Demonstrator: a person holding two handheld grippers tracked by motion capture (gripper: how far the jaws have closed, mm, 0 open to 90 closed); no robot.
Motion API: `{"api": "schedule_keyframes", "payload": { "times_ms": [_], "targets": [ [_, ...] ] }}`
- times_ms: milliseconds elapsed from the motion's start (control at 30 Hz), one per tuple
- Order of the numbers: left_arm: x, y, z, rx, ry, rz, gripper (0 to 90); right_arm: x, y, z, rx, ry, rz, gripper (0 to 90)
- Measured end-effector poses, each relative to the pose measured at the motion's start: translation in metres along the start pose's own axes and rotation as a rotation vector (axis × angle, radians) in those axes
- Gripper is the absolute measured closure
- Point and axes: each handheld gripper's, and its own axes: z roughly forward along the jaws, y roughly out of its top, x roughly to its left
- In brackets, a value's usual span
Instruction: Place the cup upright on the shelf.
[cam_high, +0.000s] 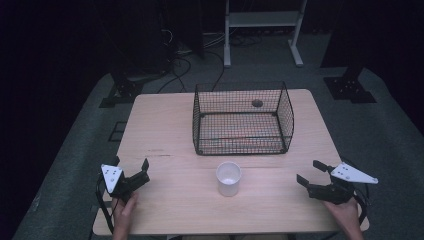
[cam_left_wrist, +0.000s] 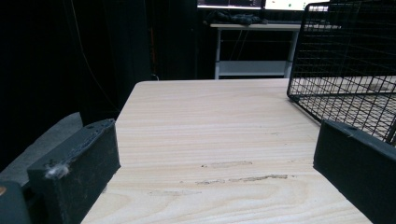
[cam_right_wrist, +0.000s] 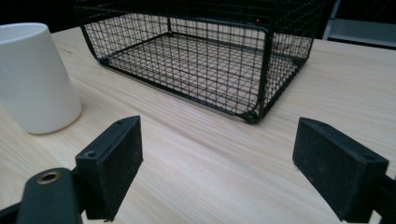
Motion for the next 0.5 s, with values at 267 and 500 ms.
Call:
{"api": "schedule_keyframes", "payload": {
  "times_ms": [267,500],
  "targets": [
    [0.0,0.0,0.0,0.001,0.0,-0.001,0.0,0.004,0.012,0.006,0.016,0.032,-0.039,15.2],
    [0.0,0.0,0.0,0.0,-0.001,0.0,0.0,0.003,0.024,0.009,0.022,0.053,-0.055,15.2]
  ]
}}
